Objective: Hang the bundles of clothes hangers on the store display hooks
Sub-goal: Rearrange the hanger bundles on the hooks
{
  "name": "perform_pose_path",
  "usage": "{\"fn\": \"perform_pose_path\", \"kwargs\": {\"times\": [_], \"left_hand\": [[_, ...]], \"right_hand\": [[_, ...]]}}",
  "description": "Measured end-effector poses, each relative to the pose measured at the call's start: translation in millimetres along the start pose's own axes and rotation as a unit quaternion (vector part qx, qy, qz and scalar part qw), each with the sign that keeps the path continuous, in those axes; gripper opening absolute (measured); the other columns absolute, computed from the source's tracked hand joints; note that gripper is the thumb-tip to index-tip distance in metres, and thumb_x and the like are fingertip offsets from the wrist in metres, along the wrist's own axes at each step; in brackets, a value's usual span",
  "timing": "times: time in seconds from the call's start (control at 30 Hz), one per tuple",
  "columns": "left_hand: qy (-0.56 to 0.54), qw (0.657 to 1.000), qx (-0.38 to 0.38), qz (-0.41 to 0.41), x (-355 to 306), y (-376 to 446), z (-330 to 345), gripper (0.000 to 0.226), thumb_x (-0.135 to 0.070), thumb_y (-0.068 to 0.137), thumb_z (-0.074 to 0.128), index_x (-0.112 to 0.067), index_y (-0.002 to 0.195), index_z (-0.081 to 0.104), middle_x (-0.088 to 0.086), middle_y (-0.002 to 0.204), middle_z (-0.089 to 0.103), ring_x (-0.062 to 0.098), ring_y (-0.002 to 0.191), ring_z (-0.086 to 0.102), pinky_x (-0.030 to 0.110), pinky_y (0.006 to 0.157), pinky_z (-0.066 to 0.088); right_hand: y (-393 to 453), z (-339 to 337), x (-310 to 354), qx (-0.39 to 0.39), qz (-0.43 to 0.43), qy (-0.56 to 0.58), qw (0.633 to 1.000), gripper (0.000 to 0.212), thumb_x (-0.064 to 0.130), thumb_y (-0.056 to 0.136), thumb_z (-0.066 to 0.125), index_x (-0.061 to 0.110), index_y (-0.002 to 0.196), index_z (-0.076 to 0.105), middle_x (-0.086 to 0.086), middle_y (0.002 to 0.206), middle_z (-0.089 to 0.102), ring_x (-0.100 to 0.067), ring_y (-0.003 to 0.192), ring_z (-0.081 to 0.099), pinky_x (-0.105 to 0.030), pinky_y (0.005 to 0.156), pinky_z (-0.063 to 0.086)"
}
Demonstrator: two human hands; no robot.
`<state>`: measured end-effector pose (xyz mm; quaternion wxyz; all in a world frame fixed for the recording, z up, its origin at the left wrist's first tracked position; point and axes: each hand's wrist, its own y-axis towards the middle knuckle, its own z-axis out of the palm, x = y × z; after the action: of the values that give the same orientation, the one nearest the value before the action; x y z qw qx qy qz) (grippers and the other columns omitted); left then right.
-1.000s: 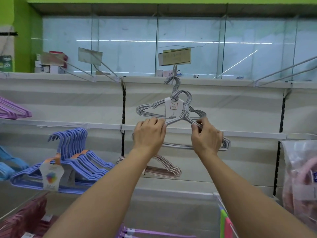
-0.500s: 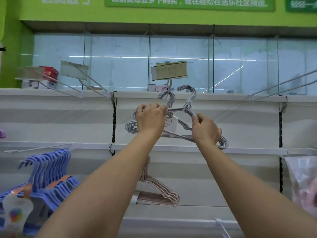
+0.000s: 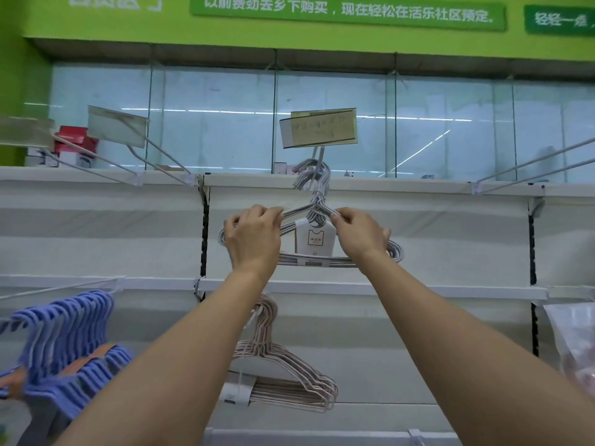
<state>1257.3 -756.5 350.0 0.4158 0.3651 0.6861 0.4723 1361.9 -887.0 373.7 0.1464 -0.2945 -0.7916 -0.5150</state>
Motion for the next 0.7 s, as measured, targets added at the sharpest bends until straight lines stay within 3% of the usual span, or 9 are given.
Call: {"fn": "perform_pose_path", "kwargs": {"times": [0.1, 0.17, 0.23, 0.33, 0.5, 0.7], "left_hand": [[0.013, 0.999, 0.053, -0.004, 8.0, 0.2, 0.3, 0.031, -0.034, 0.101, 0.038, -0.03, 0.114, 0.065, -0.004, 0.112, 0.057, 0.02, 0.089, 0.056, 0.03, 0.087, 0.029], [0.022, 0.995, 0.096, -0.006, 10.3, 1.6, 4.0, 0.03, -0.036, 0.101, 0.035, -0.031, 0.111, 0.064, -0.004, 0.119, 0.052, 0.02, 0.089, 0.053, 0.031, 0.085, 0.032], [0.031, 0.993, 0.116, -0.017, 11.9, 1.6, 8.9, 0.029, -0.037, 0.1, 0.035, -0.033, 0.113, 0.062, -0.003, 0.134, 0.046, 0.026, 0.106, 0.051, 0.035, 0.089, 0.037], [0.053, 0.99, 0.134, -0.003, 11.4, -0.3, 16.7, 0.034, -0.035, 0.101, 0.032, -0.029, 0.126, 0.055, 0.001, 0.147, 0.038, 0.026, 0.126, 0.038, 0.04, 0.099, 0.032], [0.039, 0.984, 0.169, -0.029, 5.0, -1.3, 26.4, 0.039, -0.035, 0.103, 0.024, -0.027, 0.132, 0.049, 0.0, 0.123, 0.061, 0.024, 0.115, 0.04, 0.036, 0.091, 0.032], [-0.018, 0.974, 0.202, -0.101, 0.4, 3.1, 34.5, 0.038, -0.035, 0.103, 0.025, -0.028, 0.131, 0.05, 0.001, 0.121, 0.061, 0.024, 0.118, 0.038, 0.037, 0.095, 0.032]], "right_hand": [[5.1, 6.4, 3.1, 0.005, -0.005, -0.024, 1.0, 0.027, 0.038, 0.098, 0.041, 0.03, 0.106, 0.066, 0.002, 0.091, 0.063, -0.023, 0.096, 0.054, -0.035, 0.085, 0.021], [9.0, 13.3, -1.6, -0.001, 0.005, -0.01, 1.0, 0.025, 0.037, 0.096, 0.046, 0.03, 0.11, 0.065, -0.001, 0.109, 0.063, -0.026, 0.104, 0.055, -0.036, 0.093, 0.026], [10.2, 21.2, -7.2, -0.006, 0.021, 0.023, 1.0, 0.026, 0.033, 0.094, 0.052, 0.027, 0.117, 0.061, -0.004, 0.123, 0.058, -0.028, 0.11, 0.055, -0.039, 0.1, 0.036], [7.2, 29.2, -13.1, -0.02, 0.017, 0.031, 0.999, 0.029, 0.026, 0.095, 0.051, 0.026, 0.122, 0.062, -0.005, 0.123, 0.062, -0.029, 0.109, 0.057, -0.038, 0.094, 0.045], [8.5, 32.2, -16.6, -0.059, 0.005, -0.039, 0.997, 0.029, 0.026, 0.099, 0.044, 0.03, 0.119, 0.065, -0.004, 0.111, 0.069, -0.03, 0.108, 0.056, -0.036, 0.092, 0.038], [11.9, 41.8, -15.8, -0.075, 0.022, -0.072, 0.994, 0.029, 0.026, 0.1, 0.043, 0.03, 0.119, 0.064, -0.005, 0.11, 0.068, -0.029, 0.109, 0.055, -0.036, 0.093, 0.036]]}}
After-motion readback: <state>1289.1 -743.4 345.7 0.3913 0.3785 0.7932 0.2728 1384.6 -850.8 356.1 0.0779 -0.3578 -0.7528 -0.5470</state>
